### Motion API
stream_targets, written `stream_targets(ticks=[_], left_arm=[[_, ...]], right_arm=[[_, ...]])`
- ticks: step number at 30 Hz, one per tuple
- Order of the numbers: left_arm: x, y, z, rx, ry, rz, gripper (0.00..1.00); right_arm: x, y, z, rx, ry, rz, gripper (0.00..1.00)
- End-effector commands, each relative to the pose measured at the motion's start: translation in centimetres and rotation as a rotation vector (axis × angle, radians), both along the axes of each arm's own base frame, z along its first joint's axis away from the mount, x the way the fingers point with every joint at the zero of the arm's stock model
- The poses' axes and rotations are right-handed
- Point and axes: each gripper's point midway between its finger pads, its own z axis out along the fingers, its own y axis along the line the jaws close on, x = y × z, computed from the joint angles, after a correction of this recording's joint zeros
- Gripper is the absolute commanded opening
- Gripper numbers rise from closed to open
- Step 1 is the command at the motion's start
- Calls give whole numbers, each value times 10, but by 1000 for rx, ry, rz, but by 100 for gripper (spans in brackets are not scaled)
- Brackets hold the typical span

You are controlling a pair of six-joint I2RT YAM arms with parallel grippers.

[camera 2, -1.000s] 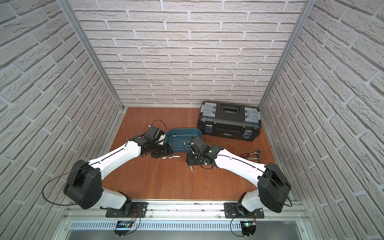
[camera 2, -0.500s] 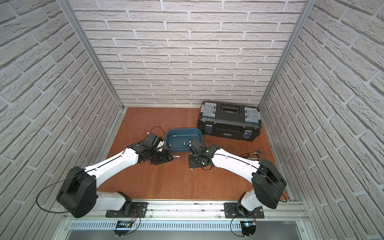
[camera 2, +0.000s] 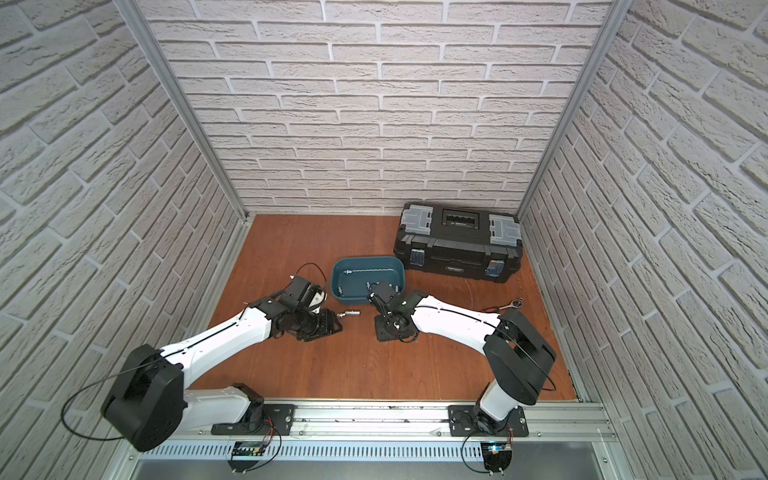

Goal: Put the socket on the desktop into the storage box
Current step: Pick up the socket head from the center of the board.

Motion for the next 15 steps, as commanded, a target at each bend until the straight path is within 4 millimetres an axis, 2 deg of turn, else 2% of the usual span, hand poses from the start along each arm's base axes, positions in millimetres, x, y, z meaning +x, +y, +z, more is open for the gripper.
stream_targets(ticks=[1, 15], left_arm=[[-2, -1, 3, -22, -21, 3, 58], [-16, 7, -7, -25, -4, 18, 59]], right_arm=[[3, 10, 2, 4, -9, 19, 43], [3, 13, -17, -55, 23, 15, 41]])
